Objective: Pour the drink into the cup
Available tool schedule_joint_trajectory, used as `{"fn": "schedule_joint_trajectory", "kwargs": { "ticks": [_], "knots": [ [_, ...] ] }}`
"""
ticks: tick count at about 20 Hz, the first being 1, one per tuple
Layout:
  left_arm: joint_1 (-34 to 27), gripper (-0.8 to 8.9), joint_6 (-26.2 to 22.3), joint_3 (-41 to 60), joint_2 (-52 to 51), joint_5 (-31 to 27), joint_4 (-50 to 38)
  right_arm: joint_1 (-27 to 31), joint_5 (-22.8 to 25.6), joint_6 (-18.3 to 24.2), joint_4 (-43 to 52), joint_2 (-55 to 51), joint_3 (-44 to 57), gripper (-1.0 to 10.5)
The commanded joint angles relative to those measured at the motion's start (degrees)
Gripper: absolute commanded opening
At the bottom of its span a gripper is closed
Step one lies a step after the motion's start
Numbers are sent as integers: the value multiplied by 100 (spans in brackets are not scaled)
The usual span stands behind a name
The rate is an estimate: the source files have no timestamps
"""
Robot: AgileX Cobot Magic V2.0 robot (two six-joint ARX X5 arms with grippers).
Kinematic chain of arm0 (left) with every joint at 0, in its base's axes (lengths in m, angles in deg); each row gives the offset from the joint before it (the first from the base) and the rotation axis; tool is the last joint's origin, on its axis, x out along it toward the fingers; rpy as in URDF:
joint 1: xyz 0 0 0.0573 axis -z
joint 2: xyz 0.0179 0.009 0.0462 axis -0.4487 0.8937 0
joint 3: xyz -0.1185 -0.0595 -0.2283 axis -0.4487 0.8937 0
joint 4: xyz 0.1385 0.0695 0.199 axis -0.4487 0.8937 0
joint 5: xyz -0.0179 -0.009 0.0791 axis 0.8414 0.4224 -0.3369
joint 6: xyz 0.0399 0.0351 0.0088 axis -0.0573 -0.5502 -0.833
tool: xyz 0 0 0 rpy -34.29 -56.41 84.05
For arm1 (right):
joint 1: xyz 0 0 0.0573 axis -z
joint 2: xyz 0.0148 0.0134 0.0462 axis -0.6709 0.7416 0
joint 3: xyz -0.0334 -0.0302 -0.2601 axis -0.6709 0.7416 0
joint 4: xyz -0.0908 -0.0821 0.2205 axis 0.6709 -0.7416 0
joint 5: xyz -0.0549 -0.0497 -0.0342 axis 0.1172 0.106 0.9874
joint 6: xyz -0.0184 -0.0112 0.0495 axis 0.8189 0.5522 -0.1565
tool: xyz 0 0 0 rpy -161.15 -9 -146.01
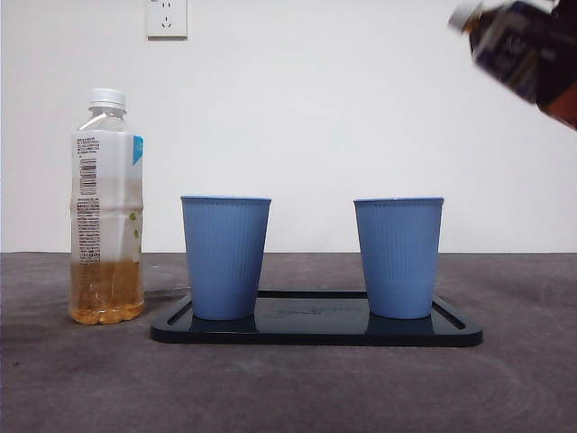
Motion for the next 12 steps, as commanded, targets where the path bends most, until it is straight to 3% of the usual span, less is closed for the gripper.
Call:
{"fn": "schedule_joint_trajectory", "kwargs": {
  "ticks": [1, 12],
  "knots": [
    [63, 409, -70, -107, 26, 4, -39, -304, 610, 776, 127, 164, -186, 42],
    [258, 409, -70, -107, 24, 4, -37, -1005, 2236, 2291, 201, 822, -188, 18]
  ]
}}
